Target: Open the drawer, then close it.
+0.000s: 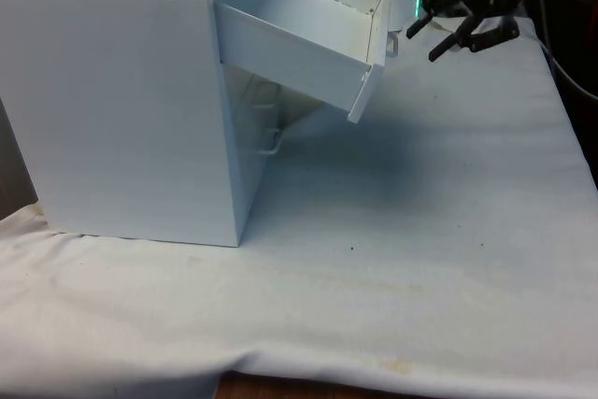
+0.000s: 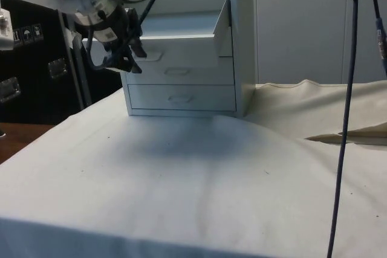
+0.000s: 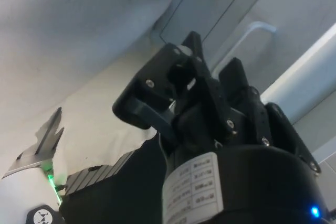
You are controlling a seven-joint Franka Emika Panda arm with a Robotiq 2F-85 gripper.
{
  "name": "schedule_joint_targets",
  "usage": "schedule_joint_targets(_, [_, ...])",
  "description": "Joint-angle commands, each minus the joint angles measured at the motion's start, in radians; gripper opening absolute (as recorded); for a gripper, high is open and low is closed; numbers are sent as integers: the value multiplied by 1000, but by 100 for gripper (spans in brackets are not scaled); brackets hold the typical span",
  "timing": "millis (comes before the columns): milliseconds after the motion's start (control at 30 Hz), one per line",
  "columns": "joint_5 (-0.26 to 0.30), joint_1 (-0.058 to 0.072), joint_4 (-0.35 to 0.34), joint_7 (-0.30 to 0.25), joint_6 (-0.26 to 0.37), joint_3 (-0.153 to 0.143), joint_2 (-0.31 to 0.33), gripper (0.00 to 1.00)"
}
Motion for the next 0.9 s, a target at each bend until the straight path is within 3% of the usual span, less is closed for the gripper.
schedule_joint_targets(0, [0,-3,-6,-6,15,1,-4,34])
schedule_joint_targets(233, [-2,-2,-5,-3,10,0,-1,0])
schedule_joint_targets(567, [-15,-3,-5,-7,1,-12,2,0])
schedule_joint_targets(633, [-22,-9,-14,-27,26,-18,-2,0])
schedule_joint_targets(867, [-29,-10,-24,-48,45,-32,-5,0])
